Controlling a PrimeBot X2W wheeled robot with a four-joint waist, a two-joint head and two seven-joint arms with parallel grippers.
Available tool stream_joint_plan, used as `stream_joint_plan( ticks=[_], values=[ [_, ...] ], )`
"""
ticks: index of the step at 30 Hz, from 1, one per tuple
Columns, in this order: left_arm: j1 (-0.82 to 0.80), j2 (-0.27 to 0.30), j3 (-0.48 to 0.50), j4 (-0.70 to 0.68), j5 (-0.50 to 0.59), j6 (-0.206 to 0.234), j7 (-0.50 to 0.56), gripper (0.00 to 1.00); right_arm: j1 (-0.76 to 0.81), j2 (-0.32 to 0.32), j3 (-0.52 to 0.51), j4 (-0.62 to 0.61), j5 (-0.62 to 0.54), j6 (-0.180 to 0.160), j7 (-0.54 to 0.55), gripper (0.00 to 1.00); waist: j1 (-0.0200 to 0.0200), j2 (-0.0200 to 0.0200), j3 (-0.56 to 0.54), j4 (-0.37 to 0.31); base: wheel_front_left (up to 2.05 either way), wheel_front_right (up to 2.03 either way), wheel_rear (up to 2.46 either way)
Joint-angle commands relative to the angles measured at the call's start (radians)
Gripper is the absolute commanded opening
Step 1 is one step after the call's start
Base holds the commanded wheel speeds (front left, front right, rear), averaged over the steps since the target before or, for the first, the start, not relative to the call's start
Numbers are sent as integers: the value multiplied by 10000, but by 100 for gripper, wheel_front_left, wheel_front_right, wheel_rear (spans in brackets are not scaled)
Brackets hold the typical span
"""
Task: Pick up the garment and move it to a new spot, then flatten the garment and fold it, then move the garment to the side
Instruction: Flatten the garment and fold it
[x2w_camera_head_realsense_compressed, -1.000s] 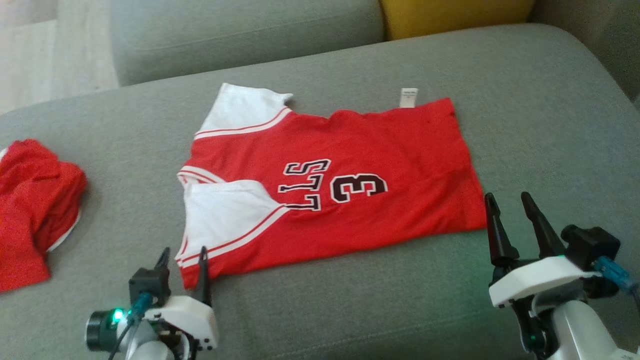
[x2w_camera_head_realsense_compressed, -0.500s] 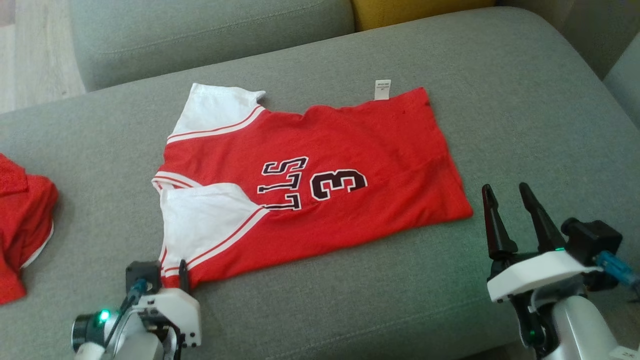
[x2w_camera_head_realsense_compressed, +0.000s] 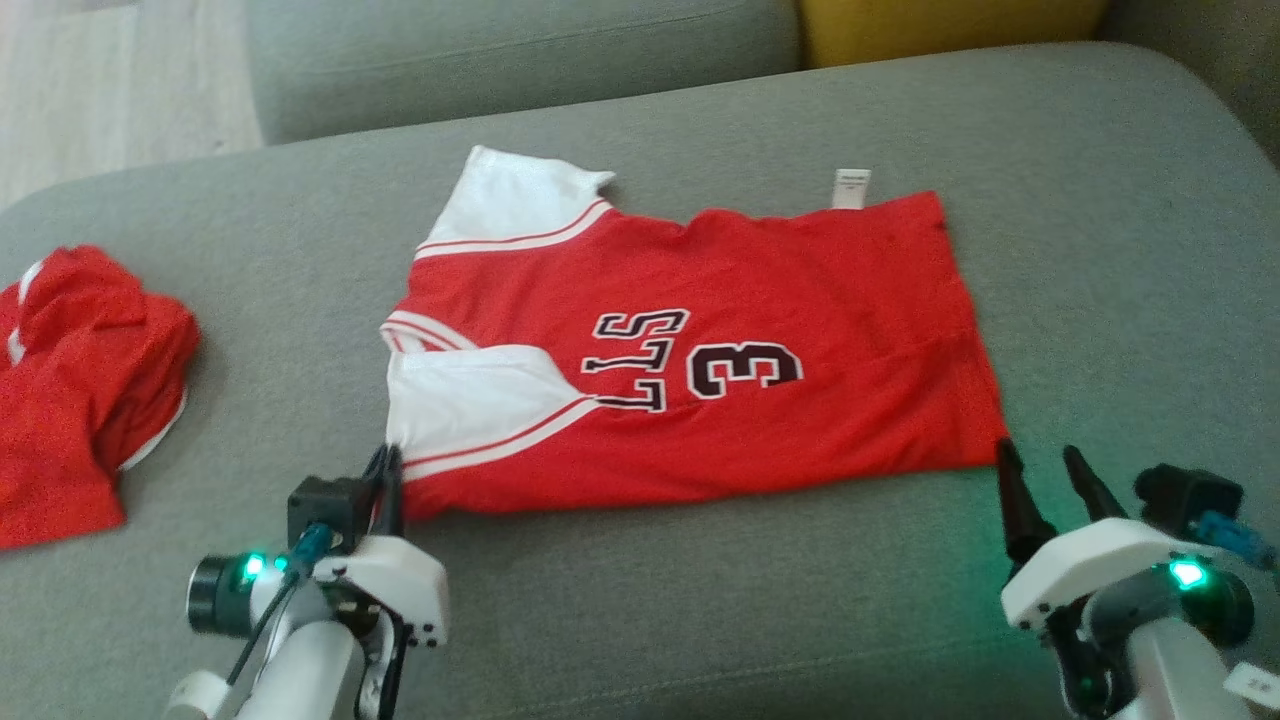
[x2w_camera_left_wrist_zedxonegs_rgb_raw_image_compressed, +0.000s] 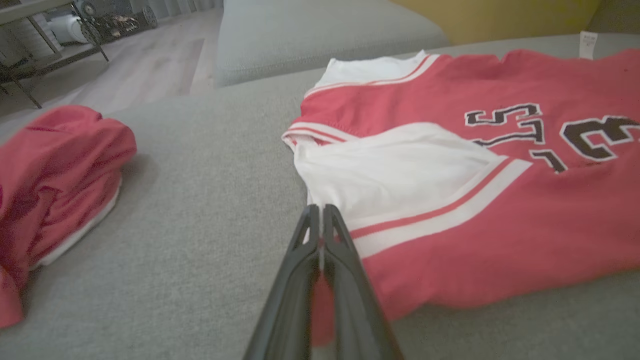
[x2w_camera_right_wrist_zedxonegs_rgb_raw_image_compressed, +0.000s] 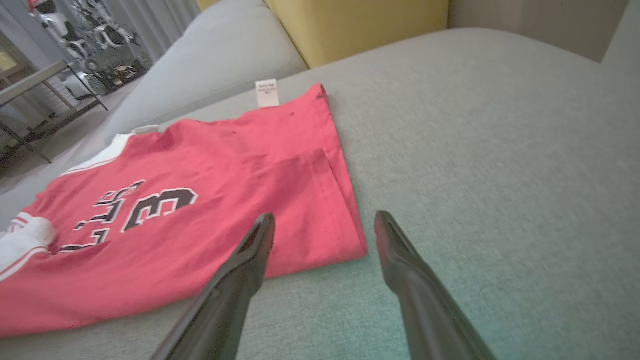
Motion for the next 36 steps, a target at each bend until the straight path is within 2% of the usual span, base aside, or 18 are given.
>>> stream_joint_plan(
  ticks=[1, 9, 22, 23, 24, 25, 33, 36],
  values=[
    [-258, 182, 298, -560, 128, 57, -157, 0, -672, 66, -24, -49, -12, -7, 31, 100, 0, 0, 109, 294, 0, 0, 0],
    [-40, 194, -164, -1940, 386, -74, -154, 0, -1908, 159, -1374, 1938, -440, -7, 241, 100, 0, 0, 624, 955, 0, 0, 0],
    [-145, 422, -451, -2577, 456, -152, 212, 0, -3469, 168, -1922, 4450, -913, -7, -28, 100, 0, 0, 1135, 1038, 0, 0, 0],
    [-160, 439, -454, -2586, 452, -147, 230, 0, -3551, 168, -1848, 4607, -886, -7, -29, 52, 0, 0, 1146, 1027, 0, 0, 0],
    [-173, 460, -452, -2581, 443, -146, 243, 0, -3617, 168, -1795, 4734, -860, -7, -66, 13, 0, 0, 1141, 1015, 0, 0, 0],
    [-181, 483, -447, -2559, 432, -140, 255, 0, -3662, 168, -1711, 4827, -869, -7, -119, 0, 0, 0, 1118, 1003, 0, 0, 0],
    [-38, 674, -432, -2162, 397, -37, 358, 0, -3603, -25, -1037, 5056, -863, -7, -15, 0, 0, 0, 592, 895, 0, 0, 0],
    [120, 743, -513, -1882, 394, -52, 461, 0, -3417, -307, -630, 4948, -704, -7, 433, 0, 0, 0, 248, 856, 0, 0, 0]
  ],
)
